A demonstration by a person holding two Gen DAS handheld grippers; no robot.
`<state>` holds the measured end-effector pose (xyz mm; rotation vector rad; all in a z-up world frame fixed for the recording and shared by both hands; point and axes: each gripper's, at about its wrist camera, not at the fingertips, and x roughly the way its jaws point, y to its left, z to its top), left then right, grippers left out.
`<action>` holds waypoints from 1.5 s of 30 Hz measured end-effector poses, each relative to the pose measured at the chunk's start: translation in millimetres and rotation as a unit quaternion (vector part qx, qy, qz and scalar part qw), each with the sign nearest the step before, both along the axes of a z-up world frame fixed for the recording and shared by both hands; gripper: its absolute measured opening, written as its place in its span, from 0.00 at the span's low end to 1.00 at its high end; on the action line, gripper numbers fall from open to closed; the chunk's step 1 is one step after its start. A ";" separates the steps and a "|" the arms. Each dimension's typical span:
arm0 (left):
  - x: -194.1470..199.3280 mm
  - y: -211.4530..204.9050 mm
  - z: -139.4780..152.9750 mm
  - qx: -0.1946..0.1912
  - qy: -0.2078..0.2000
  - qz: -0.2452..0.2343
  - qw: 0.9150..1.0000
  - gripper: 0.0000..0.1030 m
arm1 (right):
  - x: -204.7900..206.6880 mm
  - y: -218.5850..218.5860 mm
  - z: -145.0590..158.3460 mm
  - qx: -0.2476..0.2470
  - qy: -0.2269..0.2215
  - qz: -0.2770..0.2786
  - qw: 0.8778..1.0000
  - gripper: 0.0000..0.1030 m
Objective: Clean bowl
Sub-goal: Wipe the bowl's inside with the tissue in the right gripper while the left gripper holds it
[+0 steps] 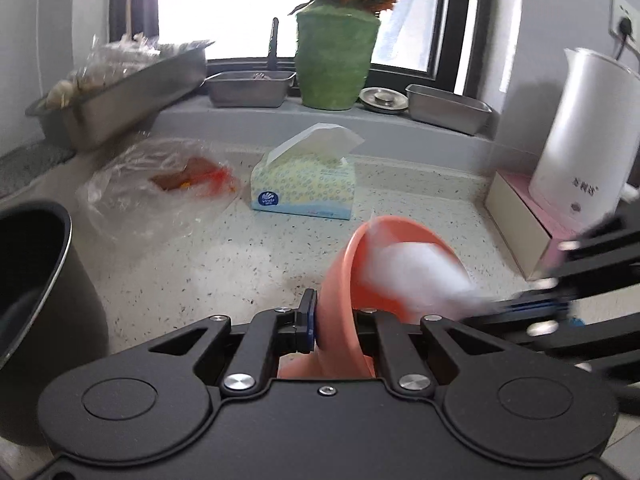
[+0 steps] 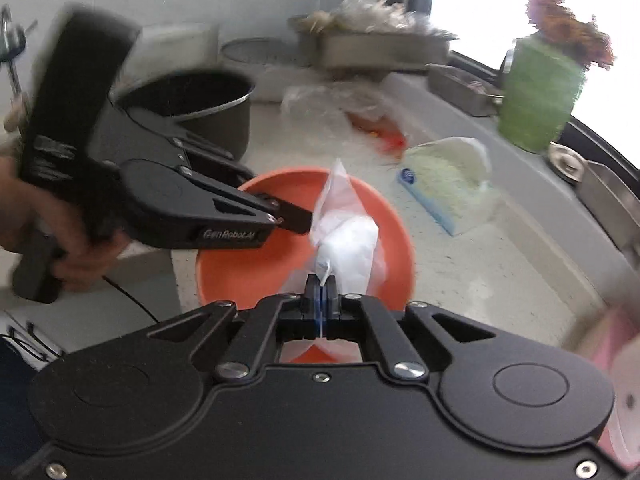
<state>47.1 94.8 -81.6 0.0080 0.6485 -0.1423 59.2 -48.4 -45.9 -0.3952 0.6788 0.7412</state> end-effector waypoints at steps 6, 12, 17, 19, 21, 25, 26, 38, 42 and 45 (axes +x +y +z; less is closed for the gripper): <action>-9.7 -2.9 -4.5 0.038 -0.015 0.006 0.999 0.11 | 20.6 11.8 -4.1 -0.002 -0.025 -0.046 0.999 0.01; -9.2 -3.6 -4.5 0.038 -0.017 0.018 0.999 0.11 | 21.3 -7.2 -19.0 -0.043 0.005 -0.047 0.998 0.01; -9.5 -8.3 -3.2 0.050 -0.025 0.008 0.998 0.11 | -14.6 -5.7 -10.8 -0.016 0.031 -0.015 0.999 0.01; -8.5 -8.6 -3.3 0.053 -0.024 0.006 0.998 0.12 | -23.1 1.5 -3.1 0.010 0.042 -0.011 0.999 0.01; -7.5 -8.2 -3.5 0.054 -0.021 0.005 0.998 0.12 | -26.6 7.9 2.5 0.031 0.050 -0.014 0.998 0.01; -7.2 -8.4 -3.3 0.056 -0.018 0.002 0.998 0.12 | -28.6 16.8 2.3 0.038 0.052 -0.023 0.998 0.01; -7.1 -8.4 -3.4 0.057 -0.017 0.004 0.998 0.12 | -28.1 17.5 1.4 0.039 0.055 -0.027 0.997 0.01; -14.5 -3.1 -3.9 0.050 0.003 -0.018 0.999 0.13 | -12.5 16.0 -9.1 0.023 0.070 -0.085 0.994 0.01; -19.7 -6.5 -6.1 0.068 0.013 -0.041 0.997 0.15 | -6.8 11.1 -16.5 0.014 0.062 -0.110 0.992 0.01; -23.2 -10.8 -10.4 0.088 0.025 -0.055 0.994 0.19 | -4.2 9.3 -17.2 0.011 0.043 -0.122 0.991 0.01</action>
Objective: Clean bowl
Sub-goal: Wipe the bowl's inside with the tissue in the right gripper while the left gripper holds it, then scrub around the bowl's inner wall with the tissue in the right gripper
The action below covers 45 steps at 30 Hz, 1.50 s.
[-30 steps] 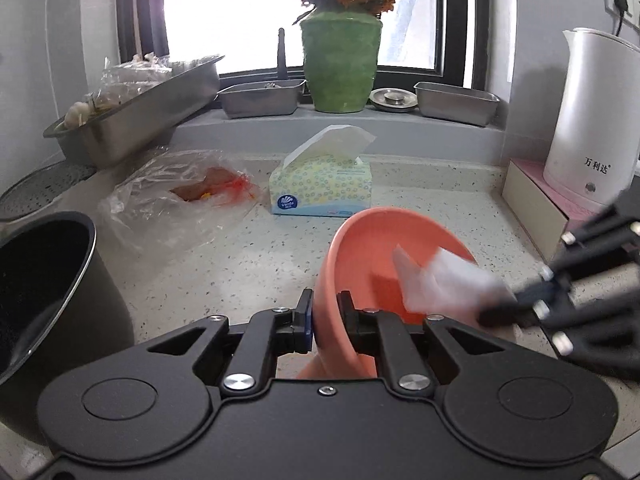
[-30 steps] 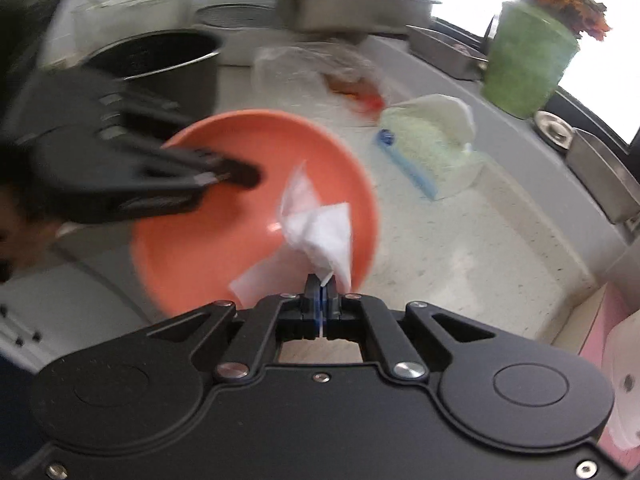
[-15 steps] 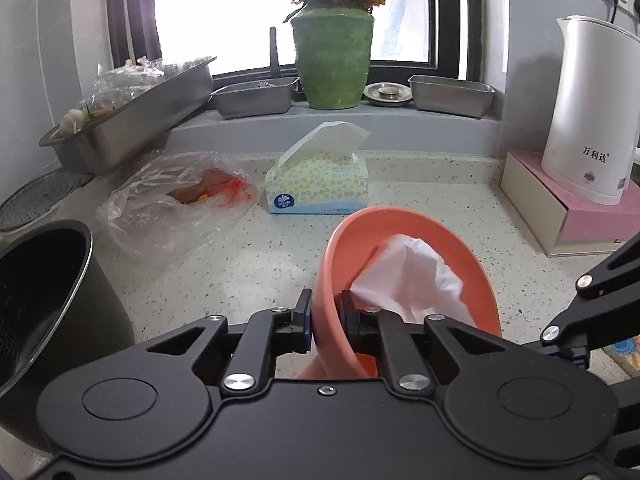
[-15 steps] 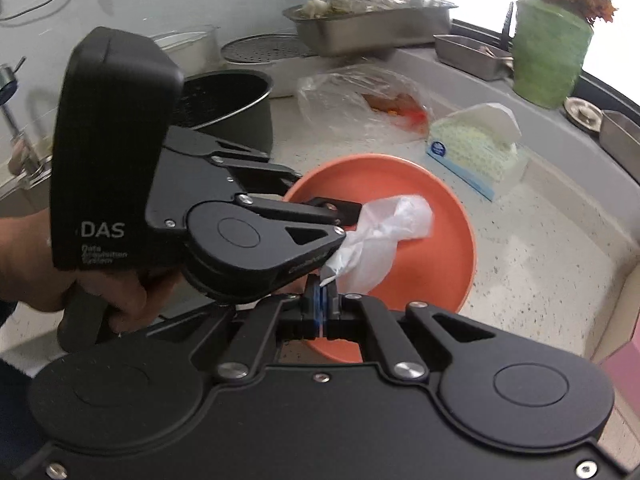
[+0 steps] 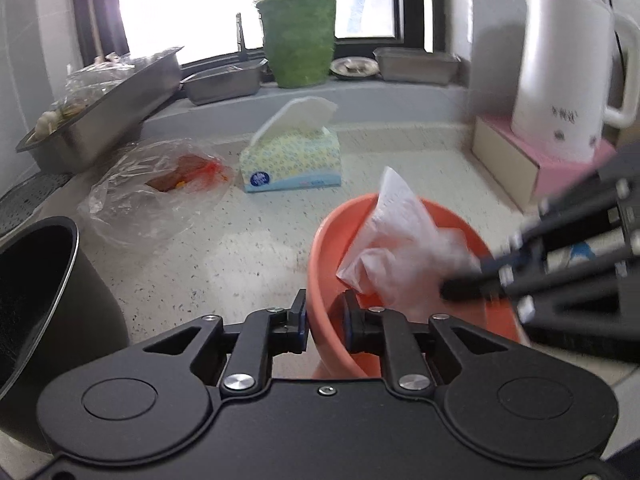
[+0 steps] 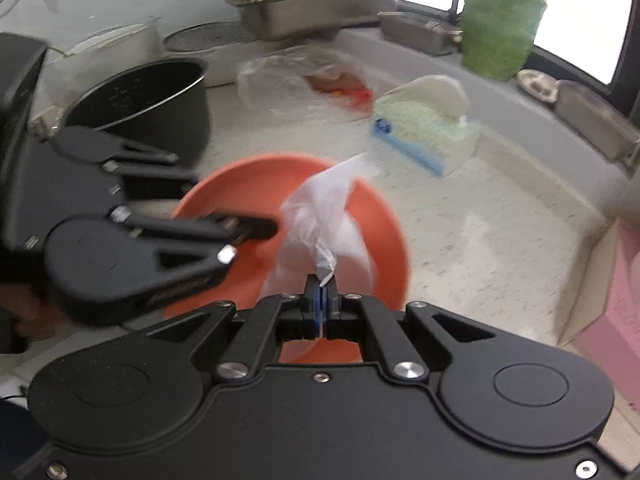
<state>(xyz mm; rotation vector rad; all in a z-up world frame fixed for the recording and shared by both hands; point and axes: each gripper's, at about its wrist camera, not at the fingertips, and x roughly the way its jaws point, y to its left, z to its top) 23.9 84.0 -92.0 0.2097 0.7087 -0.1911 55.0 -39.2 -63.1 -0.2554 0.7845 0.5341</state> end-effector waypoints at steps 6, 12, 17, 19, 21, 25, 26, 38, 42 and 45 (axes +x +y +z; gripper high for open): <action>2.4 -2.1 -12.9 -0.008 0.036 0.008 0.999 0.24 | 14.7 0.3 -5.4 -0.031 -0.016 -0.010 0.999 0.01; 3.8 -13.0 -16.2 0.006 0.025 0.006 1.000 0.27 | 33.7 -1.5 -11.8 -0.025 0.002 -0.023 0.999 0.01; 4.0 -17.9 -16.2 0.016 0.028 0.009 0.999 0.31 | 37.1 6.6 -10.6 -0.030 -0.012 -0.016 0.999 0.01; 2.8 -18.7 -15.3 0.022 0.026 0.009 0.999 0.31 | 34.5 11.9 -8.7 -0.043 -0.028 -0.002 0.999 0.01; -3.0 -16.5 -9.7 0.023 0.001 0.015 1.000 0.31 | 32.8 13.2 -8.3 -0.052 -0.037 0.004 0.998 0.01; -12.1 -3.1 8.4 0.002 -0.038 0.029 0.999 0.36 | 34.5 9.2 -7.6 -0.043 -0.029 -0.002 0.999 0.01; -15.9 1.9 14.4 -0.006 -0.049 0.029 0.998 0.41 | 35.5 7.8 -7.9 -0.040 -0.026 -0.004 0.999 0.01; -71.7 21.6 16.5 -0.050 -0.093 -0.092 0.990 0.50 | 36.1 8.5 -10.9 -0.045 -0.019 0.005 0.999 0.01; -84.7 15.5 9.7 -0.052 -0.078 -0.144 0.985 0.51 | 38.4 9.4 -10.3 -0.044 -0.016 0.006 0.999 0.01; -85.4 10.5 -6.5 -0.023 -0.058 -0.140 0.988 0.51 | 38.1 11.3 -10.5 -0.050 -0.019 0.010 0.999 0.01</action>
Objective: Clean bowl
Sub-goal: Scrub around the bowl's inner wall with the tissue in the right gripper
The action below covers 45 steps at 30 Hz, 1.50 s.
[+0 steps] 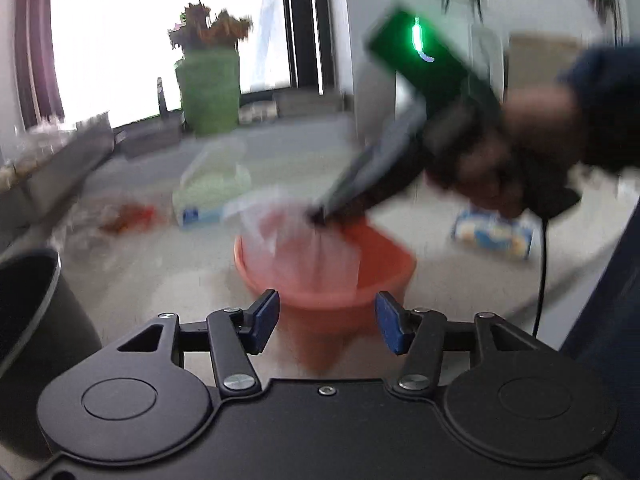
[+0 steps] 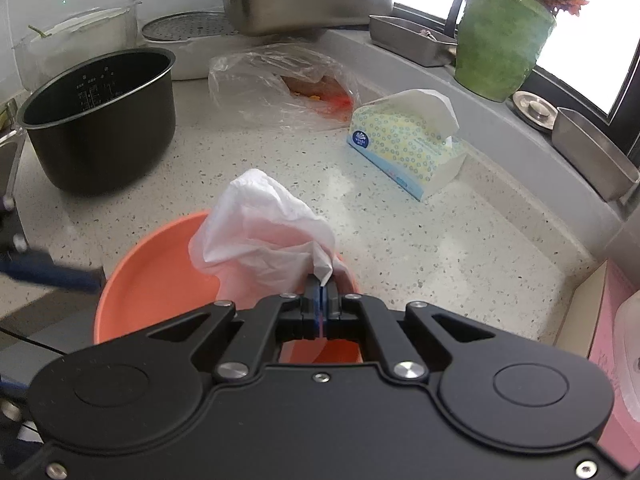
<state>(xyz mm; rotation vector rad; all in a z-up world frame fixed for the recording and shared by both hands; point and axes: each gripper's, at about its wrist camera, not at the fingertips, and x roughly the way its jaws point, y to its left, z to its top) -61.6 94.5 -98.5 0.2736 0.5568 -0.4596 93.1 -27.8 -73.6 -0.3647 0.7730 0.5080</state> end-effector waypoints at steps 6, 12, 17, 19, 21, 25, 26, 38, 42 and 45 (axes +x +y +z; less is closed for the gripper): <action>20.4 -15.4 -34.0 -0.005 0.001 0.015 1.000 0.53 | -0.6 1.4 -3.9 -0.001 0.009 0.002 1.000 0.01; 49.3 -35.9 -59.3 -0.034 -0.019 0.045 0.998 0.36 | 3.4 1.3 -14.8 0.024 0.051 0.000 0.998 0.01; 54.6 -47.8 -56.3 -0.007 -0.019 0.042 0.999 0.37 | -2.2 2.3 -11.6 0.009 0.038 -0.001 0.999 0.01; 55.1 -49.0 -54.9 0.003 -0.018 0.037 0.999 0.38 | -3.2 1.2 -5.8 0.002 0.030 0.003 1.000 0.01; 55.9 -49.7 -54.2 0.012 -0.015 0.034 0.999 0.38 | -0.5 1.2 0.1 -0.001 0.032 0.006 0.999 0.01; 56.3 -54.6 -56.1 0.030 -0.003 0.035 0.999 0.39 | 11.7 7.1 -3.9 -0.019 0.044 0.019 0.999 0.01; 55.9 -54.9 -55.9 0.027 0.002 0.038 0.999 0.39 | 15.6 6.4 -5.3 -0.025 0.040 0.012 0.999 0.01; 64.1 -53.7 -50.1 0.020 0.040 0.050 0.998 0.39 | 5.3 -36.9 4.4 -0.057 0.058 -0.024 0.996 0.01; 63.8 -53.8 -50.3 0.018 0.040 0.050 0.998 0.39 | -11.0 -27.0 -3.2 -0.042 0.098 -0.020 0.994 0.01; 63.7 -54.1 -50.5 0.018 0.040 0.050 0.998 0.39 | -15.5 -16.7 -6.1 -0.007 0.122 -0.012 0.992 0.01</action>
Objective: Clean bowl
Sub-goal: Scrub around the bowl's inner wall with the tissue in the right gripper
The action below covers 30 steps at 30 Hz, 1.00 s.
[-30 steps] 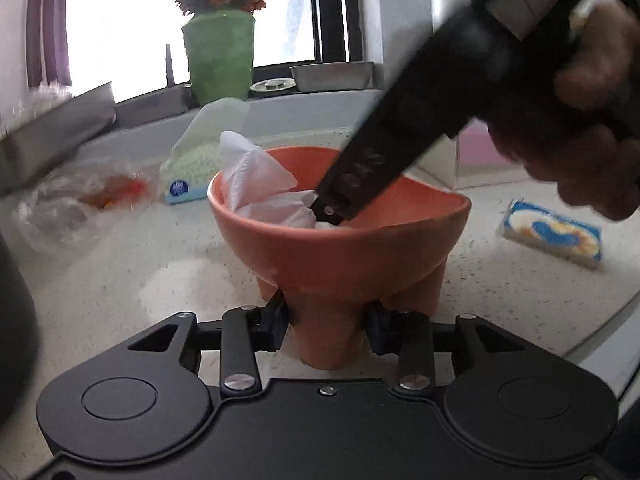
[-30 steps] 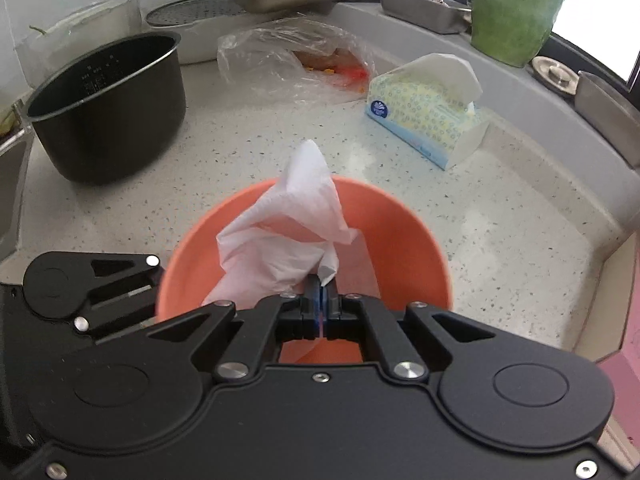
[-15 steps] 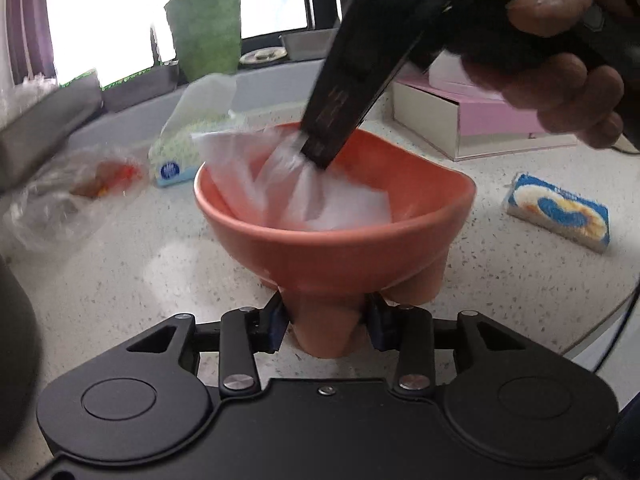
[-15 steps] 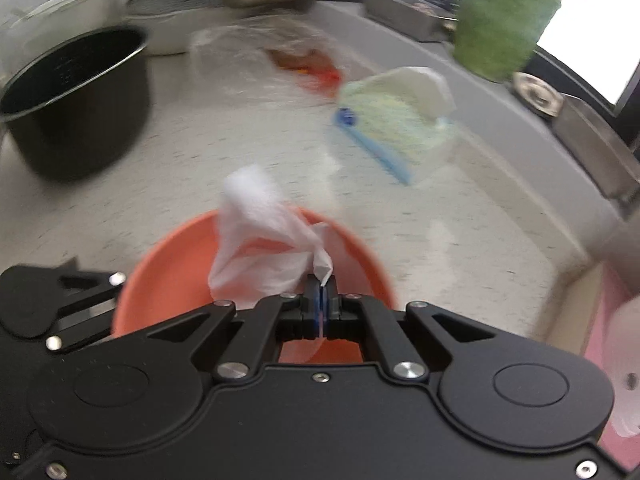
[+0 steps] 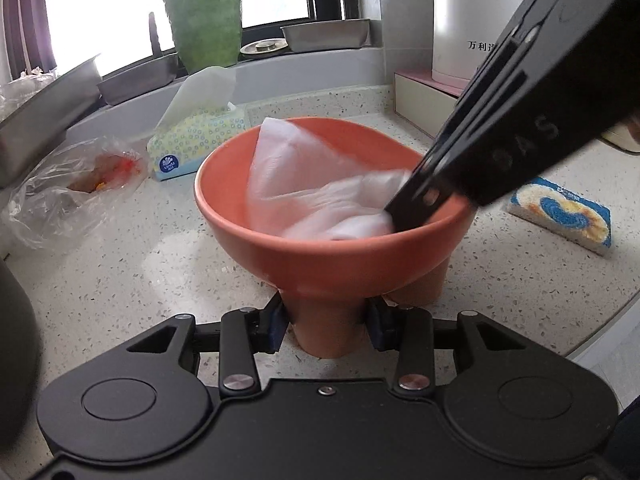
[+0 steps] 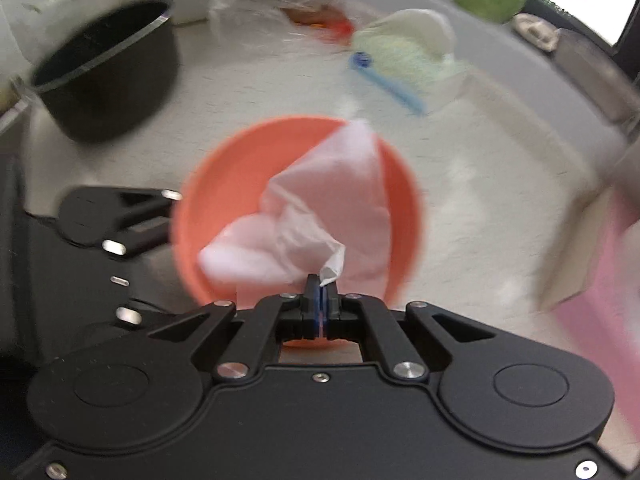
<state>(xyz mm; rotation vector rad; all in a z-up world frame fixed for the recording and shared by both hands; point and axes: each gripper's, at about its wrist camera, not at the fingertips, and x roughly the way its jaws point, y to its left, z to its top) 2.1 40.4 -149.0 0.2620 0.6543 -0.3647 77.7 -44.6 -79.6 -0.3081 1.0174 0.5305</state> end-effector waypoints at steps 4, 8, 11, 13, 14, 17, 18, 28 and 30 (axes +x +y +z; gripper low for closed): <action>-0.2 -0.7 0.0 0.000 0.001 0.001 1.000 0.39 | 3.0 20.0 5.1 0.025 -0.028 0.004 0.999 0.01; -1.1 -3.1 -0.1 0.001 0.002 0.003 1.000 0.39 | 20.6 22.0 9.4 0.025 -0.071 -0.039 0.996 0.01; -1.2 -3.1 0.2 0.000 0.002 0.003 1.000 0.39 | 28.8 10.1 16.3 0.017 -0.097 -0.063 0.993 0.01; -0.9 -3.0 0.4 0.000 0.002 0.003 1.000 0.39 | 35.2 -2.6 18.2 0.003 -0.102 -0.074 0.992 0.01; -0.6 -2.9 0.5 0.000 0.003 0.003 1.000 0.39 | 38.4 -8.7 18.4 -0.002 -0.099 -0.079 0.992 0.01; 0.1 -2.6 1.1 0.000 0.004 0.002 1.000 0.39 | 38.2 -29.9 14.6 -0.014 -0.085 -0.087 0.993 0.01; 1.0 -2.1 1.1 -0.001 0.005 0.002 1.000 0.39 | 36.2 -34.1 13.0 -0.017 -0.083 -0.085 0.993 0.01; 5.2 1.0 1.9 -0.005 0.012 0.002 1.000 0.39 | -15.8 -26.8 15.2 -0.025 -0.048 -0.024 0.998 0.01; 5.5 1.4 1.9 -0.005 0.012 0.001 1.000 0.39 | -18.9 -13.9 15.4 -0.018 -0.045 -0.010 0.999 0.01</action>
